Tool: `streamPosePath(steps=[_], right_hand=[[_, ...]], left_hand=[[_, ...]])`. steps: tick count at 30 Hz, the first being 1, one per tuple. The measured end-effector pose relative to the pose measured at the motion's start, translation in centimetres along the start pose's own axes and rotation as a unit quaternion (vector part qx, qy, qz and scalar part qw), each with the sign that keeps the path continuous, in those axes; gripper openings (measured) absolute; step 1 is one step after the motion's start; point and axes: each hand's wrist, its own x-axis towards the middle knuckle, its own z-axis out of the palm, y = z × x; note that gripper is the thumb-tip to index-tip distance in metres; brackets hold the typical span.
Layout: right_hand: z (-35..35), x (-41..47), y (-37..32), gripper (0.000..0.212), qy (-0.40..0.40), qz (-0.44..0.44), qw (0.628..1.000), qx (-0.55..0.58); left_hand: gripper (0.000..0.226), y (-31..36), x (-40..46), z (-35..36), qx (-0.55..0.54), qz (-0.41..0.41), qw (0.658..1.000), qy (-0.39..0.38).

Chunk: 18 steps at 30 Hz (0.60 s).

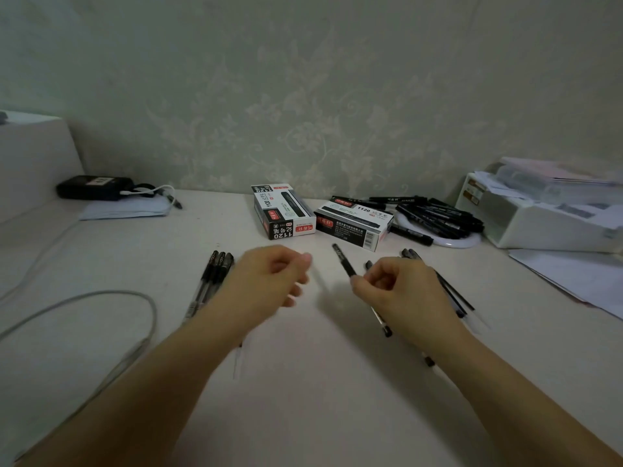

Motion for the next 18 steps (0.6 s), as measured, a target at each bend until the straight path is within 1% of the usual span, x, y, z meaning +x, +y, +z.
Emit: streamPosePath(steps=[1, 2, 4, 6, 8, 10, 12, 14, 16, 18], right_hand=[[0.2, -0.1, -0.3, 0.023, -0.028, 0.006, 0.998, 0.065], [0.5, -0.3, -0.6, 0.023, -0.058, 0.005, 0.993, 0.102], [1.2, -0.7, -1.0, 0.021, -0.112, -0.018, 0.987, 0.113], [1.7, -1.0, -1.2, 0.022, -0.148, -0.046, 0.981, 0.115], [1.7, -1.0, -1.2, 0.026, -0.141, -0.058, 0.98, 0.125], [1.3, -0.6, -1.0, 0.025, -0.093, -0.054, 0.986, 0.131], [0.8, -0.4, -1.0, 0.025, -0.069, -0.038, 0.986, 0.149], [0.6, -0.4, -1.1, 0.03, -0.086, -0.041, 0.98, 0.172], [0.6, -0.4, -1.3, 0.025, -0.106, -0.062, 0.973, 0.194], [0.5, -0.4, -1.3, 0.028, -0.117, -0.074, 0.964, 0.226]], left_hand=[[0.023, 0.1, -0.4, 0.8, -0.058, -0.025, 0.997, -0.038], [0.027, 0.1, -0.6, 1.4, -0.102, -0.042, 0.992, -0.06], [0.028, -0.1, -0.8, 2.1, -0.156, -0.065, 0.983, -0.072], [0.022, -0.2, -0.8, 2.3, -0.152, -0.073, 0.983, -0.067], [0.02, -0.2, -0.8, 2.1, -0.137, -0.07, 0.986, -0.059], [0.024, 0.0, -0.6, 1.7, -0.126, -0.063, 0.988, -0.063], [0.028, 0.3, -0.7, 1.5, -0.061, -0.031, 0.994, -0.081], [0.03, 0.6, -1.0, 1.6, 0.057, 0.053, 0.993, -0.091], [0.029, 0.7, -1.4, 1.7, 0.152, 0.14, 0.973, -0.1], [0.029, 0.5, -1.5, 1.6, 0.208, 0.184, 0.956, -0.096]])
